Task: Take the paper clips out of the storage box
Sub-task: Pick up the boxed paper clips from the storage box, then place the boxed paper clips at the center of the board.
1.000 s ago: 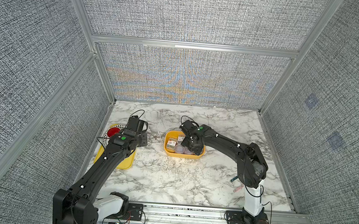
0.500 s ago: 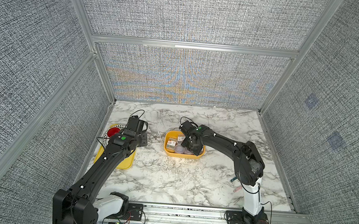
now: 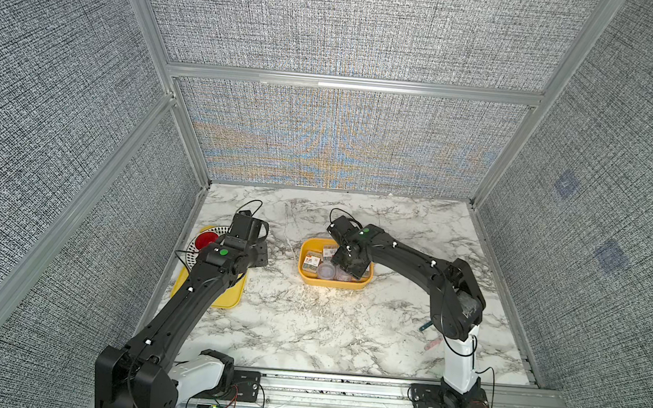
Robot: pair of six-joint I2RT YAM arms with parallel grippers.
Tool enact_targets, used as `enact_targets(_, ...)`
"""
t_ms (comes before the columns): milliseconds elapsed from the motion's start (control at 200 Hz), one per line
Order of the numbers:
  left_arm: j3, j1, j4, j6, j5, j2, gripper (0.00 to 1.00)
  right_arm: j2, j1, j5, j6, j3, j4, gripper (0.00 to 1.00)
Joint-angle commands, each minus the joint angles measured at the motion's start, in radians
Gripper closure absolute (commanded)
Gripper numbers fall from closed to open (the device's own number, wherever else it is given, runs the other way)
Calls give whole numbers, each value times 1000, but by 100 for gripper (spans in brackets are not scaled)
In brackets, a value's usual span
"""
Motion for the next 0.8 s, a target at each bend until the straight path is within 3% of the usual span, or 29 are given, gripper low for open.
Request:
enact_targets(0,-1,1,-10,-1,-3,-9,49,-22,4,66,-16,40,-64,42)
enact_targets(455,-4,1,-31,-6,-35,-44,50,-142,75,170,-123,172,-189,44)
enact_targets(791,10,1,-176,-26,-131,-261,49,-158,204,161,-352,182,-210,46)
